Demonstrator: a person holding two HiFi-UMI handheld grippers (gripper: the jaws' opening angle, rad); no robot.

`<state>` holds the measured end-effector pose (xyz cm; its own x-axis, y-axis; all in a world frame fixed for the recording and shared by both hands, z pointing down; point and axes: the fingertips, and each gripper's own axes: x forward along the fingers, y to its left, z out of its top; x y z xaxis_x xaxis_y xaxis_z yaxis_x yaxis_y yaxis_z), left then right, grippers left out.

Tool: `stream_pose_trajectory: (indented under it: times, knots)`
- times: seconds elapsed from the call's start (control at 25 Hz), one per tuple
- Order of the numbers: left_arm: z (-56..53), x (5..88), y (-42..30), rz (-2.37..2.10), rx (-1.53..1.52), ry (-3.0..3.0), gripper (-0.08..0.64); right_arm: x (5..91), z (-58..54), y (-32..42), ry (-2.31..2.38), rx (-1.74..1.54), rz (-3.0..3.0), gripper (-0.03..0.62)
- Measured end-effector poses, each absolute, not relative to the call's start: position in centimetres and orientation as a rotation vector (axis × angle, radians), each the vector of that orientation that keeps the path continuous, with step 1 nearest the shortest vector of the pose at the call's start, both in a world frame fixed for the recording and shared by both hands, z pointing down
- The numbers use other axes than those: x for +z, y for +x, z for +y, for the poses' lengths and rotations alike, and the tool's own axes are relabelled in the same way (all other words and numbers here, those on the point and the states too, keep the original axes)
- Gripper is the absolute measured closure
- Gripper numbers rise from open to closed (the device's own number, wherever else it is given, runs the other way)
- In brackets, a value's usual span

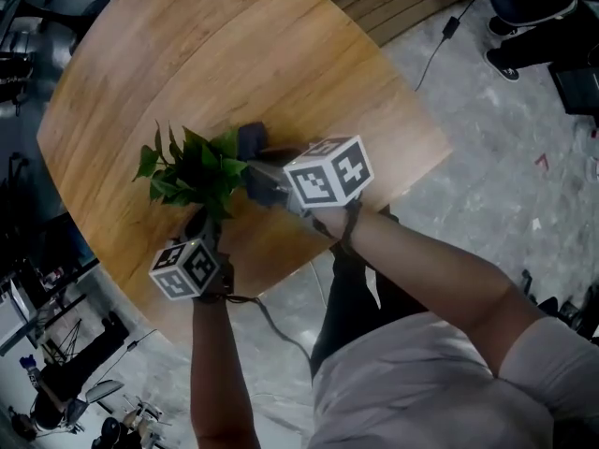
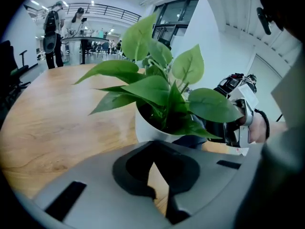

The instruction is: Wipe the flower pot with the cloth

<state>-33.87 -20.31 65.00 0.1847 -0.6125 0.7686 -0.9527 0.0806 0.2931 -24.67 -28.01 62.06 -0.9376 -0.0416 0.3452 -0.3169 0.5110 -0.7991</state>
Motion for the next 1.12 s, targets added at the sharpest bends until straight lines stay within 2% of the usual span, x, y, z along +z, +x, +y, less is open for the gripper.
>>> stream_pose_trajectory:
  times: [0.24,0.52,0.68,0.84,1.12]
  knots:
    - [-20.9,64.3,-36.4,-1.585,0.485,1.602,0.555,61.6,-31.2,-28.0,0.202,1.377,-2.479,0.548]
    - [-21.6,65.1,-35.2,-1.536,0.501,1.644,0.555,66.4,-26.6,-30.1,0.049,1.340,-2.319,0.548]
    - [-21.2,64.7,-37.4,-1.569,0.510,1.600,0.555,63.8,-30.2,-28.4,0.154,1.316,-2.403,0.548]
    - [-22.2,63.6,-39.4,-1.629,0.490,1.588,0.555,61.1,-33.8,-29.8,0.149,1.296,-2.471,0.549]
    - [-22.9,64.3,-38.4,-1.608,0.483,1.629,0.555,64.9,-29.3,-32.3,0.016,1.327,-2.352,0.549]
